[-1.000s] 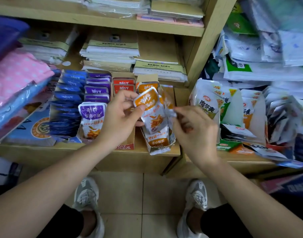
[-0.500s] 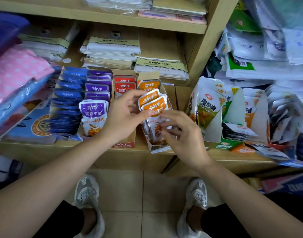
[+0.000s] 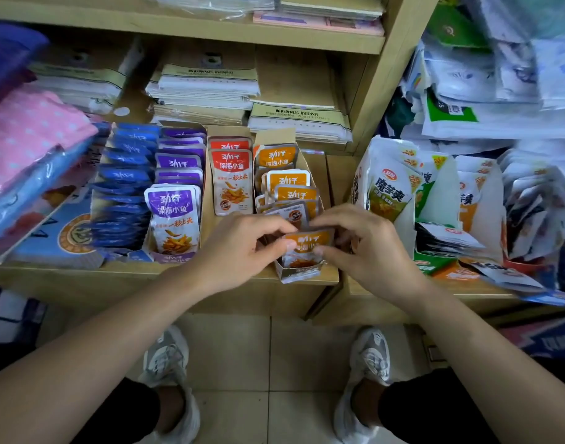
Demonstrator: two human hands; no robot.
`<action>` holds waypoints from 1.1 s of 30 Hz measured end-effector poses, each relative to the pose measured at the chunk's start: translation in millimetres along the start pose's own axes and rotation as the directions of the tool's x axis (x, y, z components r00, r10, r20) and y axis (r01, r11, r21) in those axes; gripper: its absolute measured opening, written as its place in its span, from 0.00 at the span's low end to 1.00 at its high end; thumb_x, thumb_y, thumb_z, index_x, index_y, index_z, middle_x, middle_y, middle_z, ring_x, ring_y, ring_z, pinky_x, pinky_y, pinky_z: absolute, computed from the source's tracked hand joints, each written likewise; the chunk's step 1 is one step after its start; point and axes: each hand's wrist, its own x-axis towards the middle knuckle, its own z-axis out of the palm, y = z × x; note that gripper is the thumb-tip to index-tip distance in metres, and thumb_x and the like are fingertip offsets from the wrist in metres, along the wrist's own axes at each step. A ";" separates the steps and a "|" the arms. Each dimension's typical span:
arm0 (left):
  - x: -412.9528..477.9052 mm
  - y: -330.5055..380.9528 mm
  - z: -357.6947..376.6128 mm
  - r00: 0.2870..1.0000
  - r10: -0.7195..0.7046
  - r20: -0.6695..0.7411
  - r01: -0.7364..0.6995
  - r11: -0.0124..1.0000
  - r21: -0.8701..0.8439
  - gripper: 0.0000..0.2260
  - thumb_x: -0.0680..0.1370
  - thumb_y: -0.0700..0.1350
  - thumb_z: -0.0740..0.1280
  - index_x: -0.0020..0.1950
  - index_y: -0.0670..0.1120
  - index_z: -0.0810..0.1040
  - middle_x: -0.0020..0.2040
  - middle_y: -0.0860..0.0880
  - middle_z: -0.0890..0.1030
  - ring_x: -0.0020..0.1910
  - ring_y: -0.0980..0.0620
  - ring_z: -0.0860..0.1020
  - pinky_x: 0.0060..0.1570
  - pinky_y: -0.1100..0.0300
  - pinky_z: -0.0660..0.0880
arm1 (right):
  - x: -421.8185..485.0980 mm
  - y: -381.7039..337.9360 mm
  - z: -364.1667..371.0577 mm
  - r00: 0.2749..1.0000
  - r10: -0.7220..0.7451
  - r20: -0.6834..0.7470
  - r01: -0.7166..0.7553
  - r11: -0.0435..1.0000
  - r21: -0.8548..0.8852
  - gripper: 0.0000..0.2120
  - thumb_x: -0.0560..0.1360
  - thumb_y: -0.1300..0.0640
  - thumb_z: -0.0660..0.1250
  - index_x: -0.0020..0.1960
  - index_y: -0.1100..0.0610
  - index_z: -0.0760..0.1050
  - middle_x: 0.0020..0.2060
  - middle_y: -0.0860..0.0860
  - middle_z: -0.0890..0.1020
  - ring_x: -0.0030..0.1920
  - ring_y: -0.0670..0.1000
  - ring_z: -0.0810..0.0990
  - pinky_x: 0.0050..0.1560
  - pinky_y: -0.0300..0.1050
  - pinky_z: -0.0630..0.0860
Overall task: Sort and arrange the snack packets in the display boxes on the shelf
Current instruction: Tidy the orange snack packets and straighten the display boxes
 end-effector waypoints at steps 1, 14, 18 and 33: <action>-1.2 -0.1 -2.8 1.000 0.021 0.019 -0.021 1.000 0.009 0.12 0.78 0.53 0.70 0.57 0.49 0.84 0.44 0.61 0.81 0.45 0.62 0.80 0.36 0.66 0.76 | -1.5 0.3 0.2 1.000 -0.004 0.027 0.004 1.000 -0.004 0.13 0.72 0.58 0.77 0.55 0.49 0.81 0.48 0.37 0.80 0.49 0.41 0.79 0.45 0.32 0.75; 10.5 -13.6 -16.9 0.978 -0.010 -0.207 0.046 0.984 0.173 0.05 0.75 0.49 0.73 0.46 0.49 0.85 0.39 0.60 0.81 0.38 0.63 0.79 0.39 0.65 0.77 | -14.8 7.3 -9.0 0.991 -0.060 0.123 0.059 0.998 0.004 0.09 0.72 0.51 0.75 0.48 0.55 0.85 0.41 0.50 0.84 0.45 0.49 0.82 0.43 0.51 0.78; 16.8 -9.9 -17.1 0.946 -0.134 -0.294 0.118 0.991 -0.070 0.05 0.78 0.44 0.71 0.47 0.43 0.79 0.41 0.56 0.84 0.41 0.60 0.84 0.36 0.61 0.81 | -17.3 7.5 -5.8 0.997 -0.062 0.047 0.060 0.998 0.037 0.07 0.73 0.56 0.76 0.49 0.58 0.84 0.46 0.49 0.83 0.48 0.48 0.82 0.46 0.45 0.80; 9.2 7.0 -18.5 0.892 -0.451 -0.015 0.229 0.480 -0.847 0.19 0.78 0.26 0.61 0.61 0.47 0.77 0.55 0.44 0.84 0.52 0.43 0.85 0.41 0.59 0.82 | -13.7 7.7 16.8 0.962 0.260 -0.082 -0.207 0.893 0.399 0.17 0.73 0.57 0.76 0.61 0.53 0.81 0.59 0.48 0.82 0.50 0.51 0.84 0.52 0.54 0.82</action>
